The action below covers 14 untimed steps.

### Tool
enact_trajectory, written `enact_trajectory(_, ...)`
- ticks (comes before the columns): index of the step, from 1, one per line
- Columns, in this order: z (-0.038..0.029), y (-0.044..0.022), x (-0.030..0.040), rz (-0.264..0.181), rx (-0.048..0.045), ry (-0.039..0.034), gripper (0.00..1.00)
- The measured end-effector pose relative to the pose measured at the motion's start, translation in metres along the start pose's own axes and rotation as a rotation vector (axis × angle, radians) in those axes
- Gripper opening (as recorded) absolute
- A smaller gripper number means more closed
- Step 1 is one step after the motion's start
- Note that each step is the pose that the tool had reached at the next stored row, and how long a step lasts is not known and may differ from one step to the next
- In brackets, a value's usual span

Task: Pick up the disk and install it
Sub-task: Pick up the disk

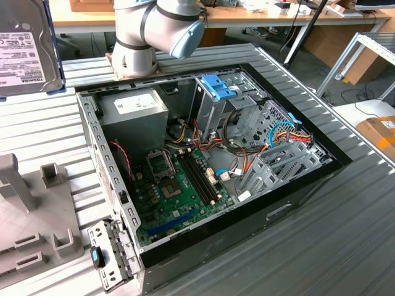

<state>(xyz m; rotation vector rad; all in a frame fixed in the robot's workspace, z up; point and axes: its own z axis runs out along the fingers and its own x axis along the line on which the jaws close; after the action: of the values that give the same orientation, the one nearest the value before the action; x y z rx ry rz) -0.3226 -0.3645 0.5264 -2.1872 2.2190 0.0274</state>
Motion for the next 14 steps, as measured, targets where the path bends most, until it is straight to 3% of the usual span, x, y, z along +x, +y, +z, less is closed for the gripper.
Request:
enact_trajectory(4, 0.0001, -0.0132, -0.0013, -0.001, 0.0000, 0.0000, 0.36)
enact_trajectory(8, 0.0003, -0.0314, -0.0026, -0.002, 0.0000, 0.0000, 0.36)
enact_trajectory(11, 0.0005, -0.0576, -0.0032, -0.002, 0.0001, -0.0001, 0.36)
enact_trajectory(14, 0.0005, -0.0752, -0.0038, -0.002, -0.0001, 0.0001, 0.36)
